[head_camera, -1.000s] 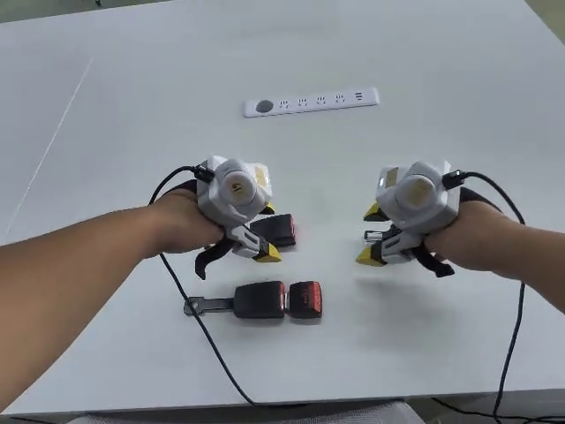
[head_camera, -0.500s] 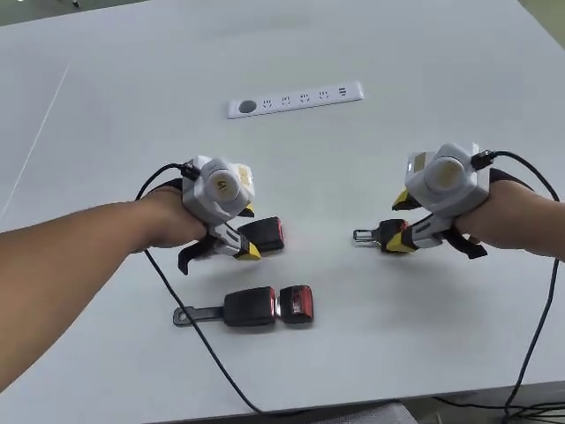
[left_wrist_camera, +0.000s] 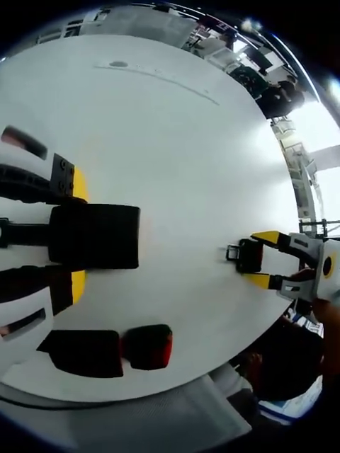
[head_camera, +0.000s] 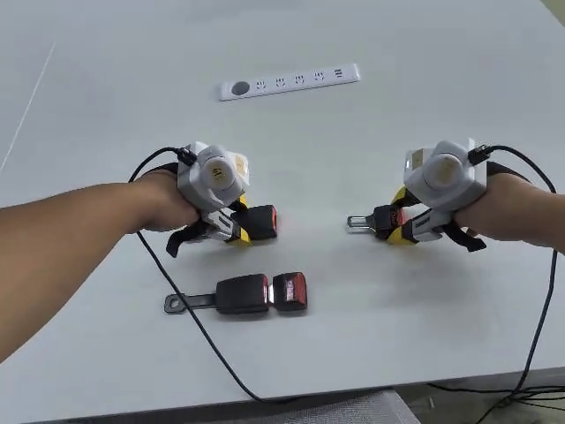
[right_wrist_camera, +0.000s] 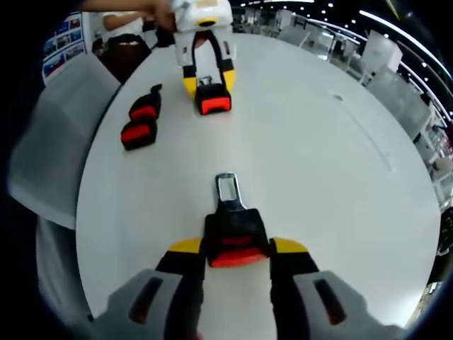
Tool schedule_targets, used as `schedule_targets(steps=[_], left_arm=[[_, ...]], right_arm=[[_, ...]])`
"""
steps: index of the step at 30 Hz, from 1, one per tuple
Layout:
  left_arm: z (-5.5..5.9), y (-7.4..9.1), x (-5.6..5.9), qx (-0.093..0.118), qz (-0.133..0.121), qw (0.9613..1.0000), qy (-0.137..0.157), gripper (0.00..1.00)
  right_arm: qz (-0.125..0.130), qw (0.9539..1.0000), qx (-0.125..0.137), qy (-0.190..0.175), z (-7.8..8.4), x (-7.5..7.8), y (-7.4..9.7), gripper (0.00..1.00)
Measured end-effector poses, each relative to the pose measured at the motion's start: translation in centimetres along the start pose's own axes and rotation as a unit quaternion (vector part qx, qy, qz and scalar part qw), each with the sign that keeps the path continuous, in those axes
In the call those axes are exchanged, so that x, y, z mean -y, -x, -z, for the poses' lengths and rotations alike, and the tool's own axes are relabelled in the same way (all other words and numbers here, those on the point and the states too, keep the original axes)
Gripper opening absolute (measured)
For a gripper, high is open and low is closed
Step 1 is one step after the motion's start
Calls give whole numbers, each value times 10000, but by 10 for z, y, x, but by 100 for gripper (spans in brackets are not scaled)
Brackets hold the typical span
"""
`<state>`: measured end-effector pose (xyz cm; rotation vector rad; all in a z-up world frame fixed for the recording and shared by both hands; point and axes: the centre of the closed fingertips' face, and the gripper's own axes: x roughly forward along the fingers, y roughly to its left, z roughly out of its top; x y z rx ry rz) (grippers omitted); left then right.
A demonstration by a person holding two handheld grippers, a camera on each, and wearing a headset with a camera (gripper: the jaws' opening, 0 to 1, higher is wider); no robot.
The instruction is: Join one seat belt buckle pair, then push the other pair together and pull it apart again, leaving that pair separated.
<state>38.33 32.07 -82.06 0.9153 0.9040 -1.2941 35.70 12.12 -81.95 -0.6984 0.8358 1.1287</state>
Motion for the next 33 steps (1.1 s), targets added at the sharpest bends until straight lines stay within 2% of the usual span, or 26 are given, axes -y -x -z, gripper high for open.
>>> schedule_targets(steps=[6,13,30,33], left_arm=[[1,-1,2,-100,9,9999,-118,33],[1,-1,2,-186,91,9997,-113,33],[1,-1,2,-98,108,9999,-86,33],[3,-2,-1,-61,116,9999,-69,33]], right_arm=[[-7,10000,-49,-30,0,1,-1,34],[-3,9999,-107,-129,-5,1,-4,34],[-33,10000,73,59,-50,0,-35,34],[-24,9999,79,66,-57,0,-40,34]])
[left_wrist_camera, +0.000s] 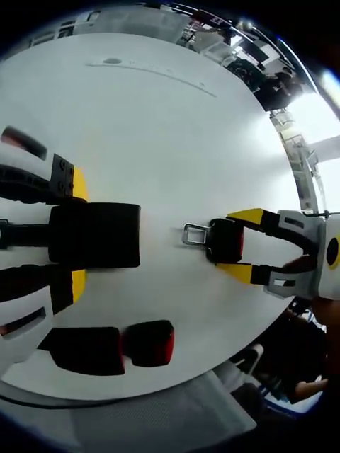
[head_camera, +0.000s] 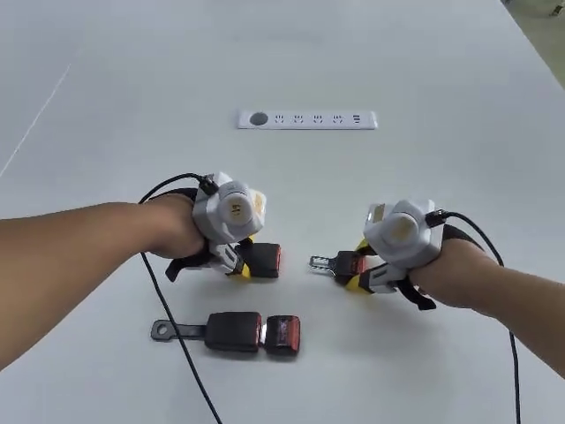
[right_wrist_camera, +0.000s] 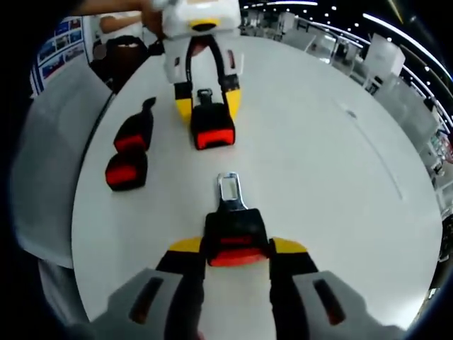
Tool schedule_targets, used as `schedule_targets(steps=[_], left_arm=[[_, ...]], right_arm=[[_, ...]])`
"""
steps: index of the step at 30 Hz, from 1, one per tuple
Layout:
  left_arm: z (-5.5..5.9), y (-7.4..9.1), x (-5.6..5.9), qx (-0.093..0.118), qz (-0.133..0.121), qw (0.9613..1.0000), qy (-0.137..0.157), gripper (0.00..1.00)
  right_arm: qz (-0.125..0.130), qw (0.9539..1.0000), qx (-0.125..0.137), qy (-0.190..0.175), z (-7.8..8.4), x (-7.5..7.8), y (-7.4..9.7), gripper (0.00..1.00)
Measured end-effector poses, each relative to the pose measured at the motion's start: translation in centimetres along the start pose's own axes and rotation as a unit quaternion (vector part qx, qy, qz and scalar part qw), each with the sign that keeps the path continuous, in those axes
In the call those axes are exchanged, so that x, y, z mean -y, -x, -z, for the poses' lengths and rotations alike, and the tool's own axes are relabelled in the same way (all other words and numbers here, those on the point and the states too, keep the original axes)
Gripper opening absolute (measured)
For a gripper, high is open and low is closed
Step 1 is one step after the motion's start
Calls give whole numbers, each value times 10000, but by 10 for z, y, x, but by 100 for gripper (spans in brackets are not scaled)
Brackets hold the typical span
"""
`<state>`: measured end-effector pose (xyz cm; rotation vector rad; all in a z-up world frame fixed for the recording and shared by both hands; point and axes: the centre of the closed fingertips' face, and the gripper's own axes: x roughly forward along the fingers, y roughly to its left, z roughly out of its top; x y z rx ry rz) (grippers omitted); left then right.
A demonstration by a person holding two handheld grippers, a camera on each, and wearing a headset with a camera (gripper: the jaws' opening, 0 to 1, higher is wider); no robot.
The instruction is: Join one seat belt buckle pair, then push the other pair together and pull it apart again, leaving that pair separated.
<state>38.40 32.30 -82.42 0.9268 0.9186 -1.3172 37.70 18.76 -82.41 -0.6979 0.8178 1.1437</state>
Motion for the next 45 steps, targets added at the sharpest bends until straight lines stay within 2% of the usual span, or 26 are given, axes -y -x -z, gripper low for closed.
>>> schedule_targets(steps=[11,18,26,32,45], left_arm=[[0,-3,-2,-47,-8,10000,-50,33],[-1,-6,-3,-124,14,9999,-106,33],[-6,-4,2,-200,100,9995,-214,33],[-7,-3,5,-265,101,9994,-199,33],[-8,-2,6,-159,123,9998,-58,33]], right_arm=[[-13,10000,33,64,-15,-3,-13,34],[-20,9999,8,140,-18,-3,-16,34],[3,9999,110,92,-24,-3,-20,34],[-36,9996,167,230,-32,-7,-24,34],[-55,9993,54,366,-32,-8,-23,34]])
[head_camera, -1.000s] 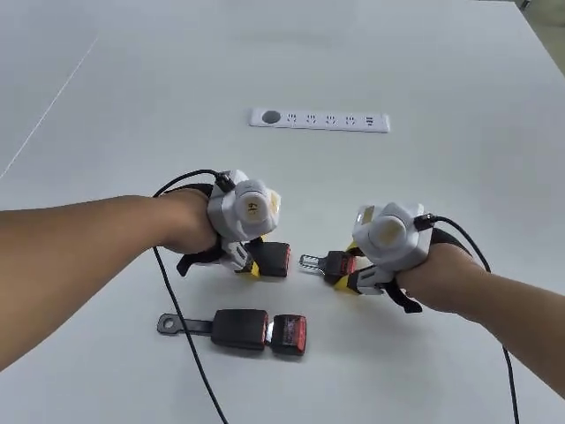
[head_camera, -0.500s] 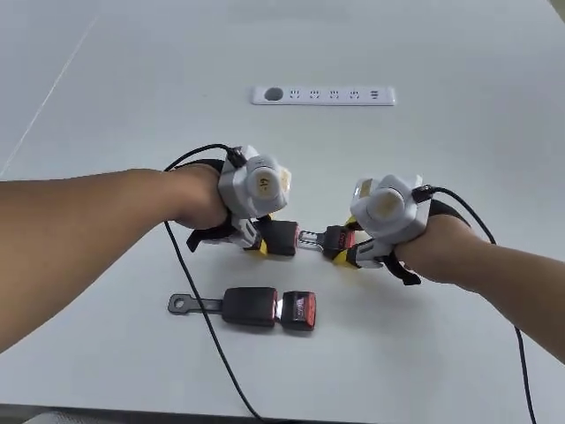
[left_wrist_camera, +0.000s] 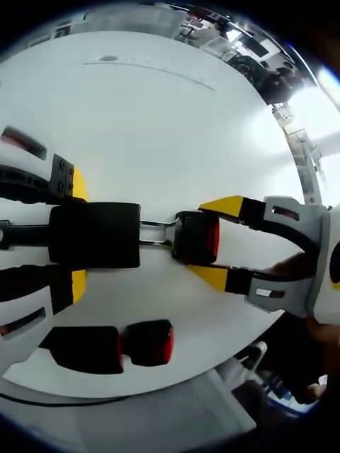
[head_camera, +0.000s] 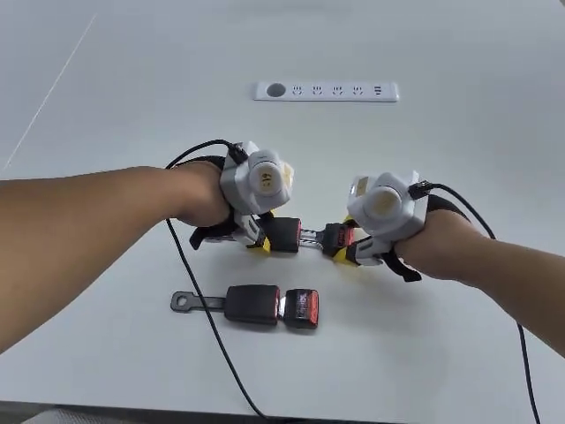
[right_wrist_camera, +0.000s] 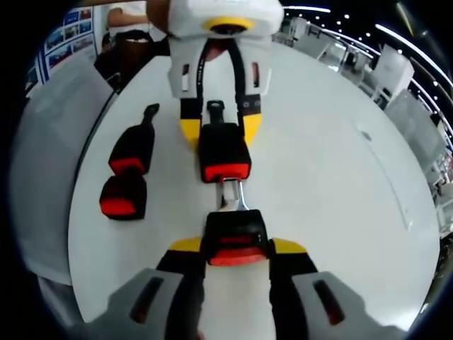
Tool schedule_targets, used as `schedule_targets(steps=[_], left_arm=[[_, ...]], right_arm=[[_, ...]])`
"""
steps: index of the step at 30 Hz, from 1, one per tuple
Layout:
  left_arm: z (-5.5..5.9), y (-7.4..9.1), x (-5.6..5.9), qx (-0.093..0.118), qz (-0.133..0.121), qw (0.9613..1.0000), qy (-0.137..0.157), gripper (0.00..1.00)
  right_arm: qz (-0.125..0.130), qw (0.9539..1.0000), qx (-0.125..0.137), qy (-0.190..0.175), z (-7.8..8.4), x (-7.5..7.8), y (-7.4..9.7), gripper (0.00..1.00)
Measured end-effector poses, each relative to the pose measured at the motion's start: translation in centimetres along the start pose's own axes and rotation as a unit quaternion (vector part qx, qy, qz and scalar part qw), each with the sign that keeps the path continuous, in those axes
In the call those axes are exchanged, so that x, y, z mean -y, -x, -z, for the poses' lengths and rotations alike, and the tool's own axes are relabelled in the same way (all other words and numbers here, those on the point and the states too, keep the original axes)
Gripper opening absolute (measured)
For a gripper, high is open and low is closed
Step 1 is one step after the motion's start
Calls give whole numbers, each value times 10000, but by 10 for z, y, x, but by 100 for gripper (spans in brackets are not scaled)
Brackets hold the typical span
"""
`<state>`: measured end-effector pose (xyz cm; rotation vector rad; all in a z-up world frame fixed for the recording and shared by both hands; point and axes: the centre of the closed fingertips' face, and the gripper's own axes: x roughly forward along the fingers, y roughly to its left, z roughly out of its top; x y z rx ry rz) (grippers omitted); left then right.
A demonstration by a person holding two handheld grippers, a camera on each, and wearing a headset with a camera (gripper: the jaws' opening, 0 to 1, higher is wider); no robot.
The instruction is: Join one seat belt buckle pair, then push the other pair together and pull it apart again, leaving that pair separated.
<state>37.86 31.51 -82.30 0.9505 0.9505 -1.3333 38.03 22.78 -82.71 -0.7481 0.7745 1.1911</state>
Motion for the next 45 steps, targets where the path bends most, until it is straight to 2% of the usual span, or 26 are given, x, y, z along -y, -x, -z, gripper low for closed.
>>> schedule_targets(steps=[8,18,20,23,26,38,45], left_arm=[[0,0,0,90,-20,9999,50,33],[0,0,0,47,-42,9999,98,33],[0,0,-1,58,-55,9999,138,33],[-1,-1,0,68,-49,9999,101,33],[1,-2,-2,80,-50,9999,107,33],[-1,-1,-1,117,-6,9999,12,32],[-2,-1,-1,80,3,10000,5,32]], right_arm=[[-38,10000,4,-7,0,0,0,34],[-9,9998,-107,166,-1,0,0,34],[5,9995,-64,294,-7,-4,-3,34],[38,9995,-36,300,-15,-5,-8,34],[-30,9998,1,217,-10,-2,-6,34],[-179,9995,-46,266,-14,-1,-9,32],[-230,9993,18,293,-24,-2,-15,32]])
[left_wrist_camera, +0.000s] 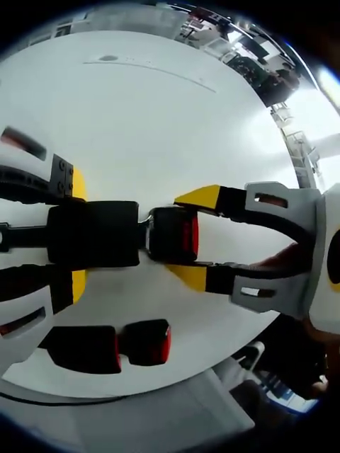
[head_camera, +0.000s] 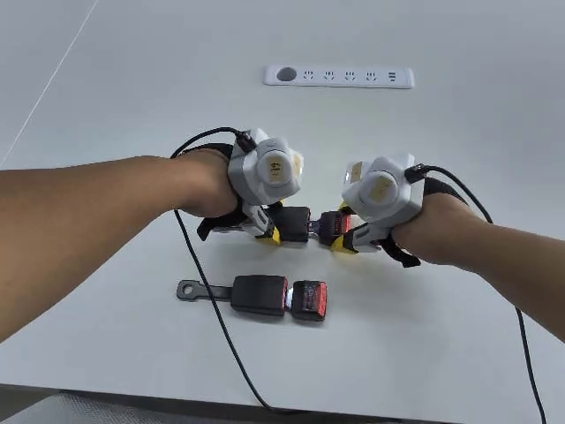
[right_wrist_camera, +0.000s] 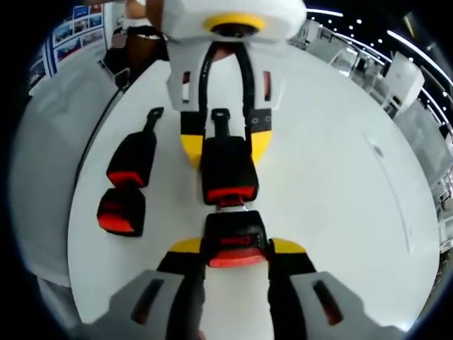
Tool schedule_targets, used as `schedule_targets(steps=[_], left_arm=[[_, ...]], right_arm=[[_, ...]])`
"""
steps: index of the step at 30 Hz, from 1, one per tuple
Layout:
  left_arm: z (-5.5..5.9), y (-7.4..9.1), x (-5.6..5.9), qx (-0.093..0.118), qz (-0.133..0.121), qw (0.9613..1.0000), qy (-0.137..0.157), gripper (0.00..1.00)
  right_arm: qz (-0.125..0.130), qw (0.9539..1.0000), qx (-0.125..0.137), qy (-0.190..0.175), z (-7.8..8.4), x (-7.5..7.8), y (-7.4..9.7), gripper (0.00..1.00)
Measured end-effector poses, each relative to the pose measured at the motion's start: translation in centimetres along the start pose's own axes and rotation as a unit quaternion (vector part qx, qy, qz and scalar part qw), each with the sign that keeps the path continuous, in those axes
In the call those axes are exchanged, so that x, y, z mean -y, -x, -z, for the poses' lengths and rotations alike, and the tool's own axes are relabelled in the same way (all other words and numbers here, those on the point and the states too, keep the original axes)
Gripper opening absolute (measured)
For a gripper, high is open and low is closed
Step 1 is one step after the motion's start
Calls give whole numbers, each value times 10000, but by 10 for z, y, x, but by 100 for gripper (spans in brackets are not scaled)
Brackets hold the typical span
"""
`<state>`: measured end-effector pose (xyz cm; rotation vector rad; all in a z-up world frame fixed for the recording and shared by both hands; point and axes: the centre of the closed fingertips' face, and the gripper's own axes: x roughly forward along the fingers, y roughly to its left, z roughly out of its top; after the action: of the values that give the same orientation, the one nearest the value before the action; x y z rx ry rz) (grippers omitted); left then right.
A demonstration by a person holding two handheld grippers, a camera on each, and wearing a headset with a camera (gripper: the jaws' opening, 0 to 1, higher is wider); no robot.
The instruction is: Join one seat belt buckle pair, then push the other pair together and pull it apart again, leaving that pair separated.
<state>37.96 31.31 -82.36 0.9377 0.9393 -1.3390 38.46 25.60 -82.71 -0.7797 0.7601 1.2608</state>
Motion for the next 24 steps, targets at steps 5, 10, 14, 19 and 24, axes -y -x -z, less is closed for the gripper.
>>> schedule_targets(steps=[5,10,14,19,24], left_arm=[[0,0,-1,65,9,10000,26,32],[0,0,0,71,0,10000,49,32],[0,0,0,117,5,9999,52,33],[0,0,-1,183,2,9998,72,33],[-1,0,-1,117,-2,9999,55,33]], right_arm=[[0,9999,-101,23,-3,1,-2,32],[-40,10000,13,-47,-1,1,-2,33],[-52,10000,70,-34,-2,1,-2,33],[-37,10000,74,-27,-3,0,-2,33],[-59,9999,76,-126,-1,2,0,33]])
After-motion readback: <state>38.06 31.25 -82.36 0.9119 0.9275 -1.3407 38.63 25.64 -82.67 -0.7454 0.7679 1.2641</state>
